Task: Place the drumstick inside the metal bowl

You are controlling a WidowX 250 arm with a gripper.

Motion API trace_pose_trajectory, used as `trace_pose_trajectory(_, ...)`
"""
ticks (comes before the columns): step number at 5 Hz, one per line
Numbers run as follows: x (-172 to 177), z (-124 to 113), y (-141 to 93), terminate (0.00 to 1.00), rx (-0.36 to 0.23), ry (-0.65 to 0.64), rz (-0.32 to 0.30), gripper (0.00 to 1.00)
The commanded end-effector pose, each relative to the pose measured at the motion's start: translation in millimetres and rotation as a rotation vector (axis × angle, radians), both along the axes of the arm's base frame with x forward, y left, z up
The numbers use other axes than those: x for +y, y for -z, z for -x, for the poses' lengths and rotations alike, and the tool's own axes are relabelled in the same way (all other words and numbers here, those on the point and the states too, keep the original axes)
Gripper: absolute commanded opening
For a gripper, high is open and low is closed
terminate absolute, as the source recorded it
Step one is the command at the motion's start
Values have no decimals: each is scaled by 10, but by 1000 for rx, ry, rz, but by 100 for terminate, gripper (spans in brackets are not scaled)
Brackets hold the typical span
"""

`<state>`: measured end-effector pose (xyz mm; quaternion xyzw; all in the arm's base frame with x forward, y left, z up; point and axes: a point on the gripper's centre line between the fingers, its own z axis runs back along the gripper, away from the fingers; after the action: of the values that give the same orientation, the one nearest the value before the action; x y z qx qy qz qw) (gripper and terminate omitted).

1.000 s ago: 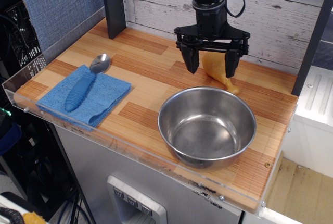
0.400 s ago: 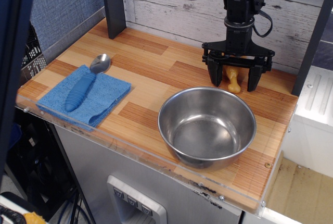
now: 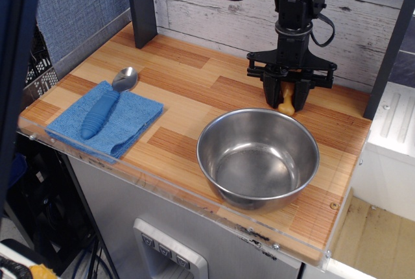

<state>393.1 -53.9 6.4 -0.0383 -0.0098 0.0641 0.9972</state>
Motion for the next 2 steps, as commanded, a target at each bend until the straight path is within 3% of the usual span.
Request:
trace_pose_trajectory(1, 209, 150, -648, 0, -70, 33, -5, 0)
trace_pose_trajectory(2, 410, 332, -1131, 0, -215, -59, 14, 0)
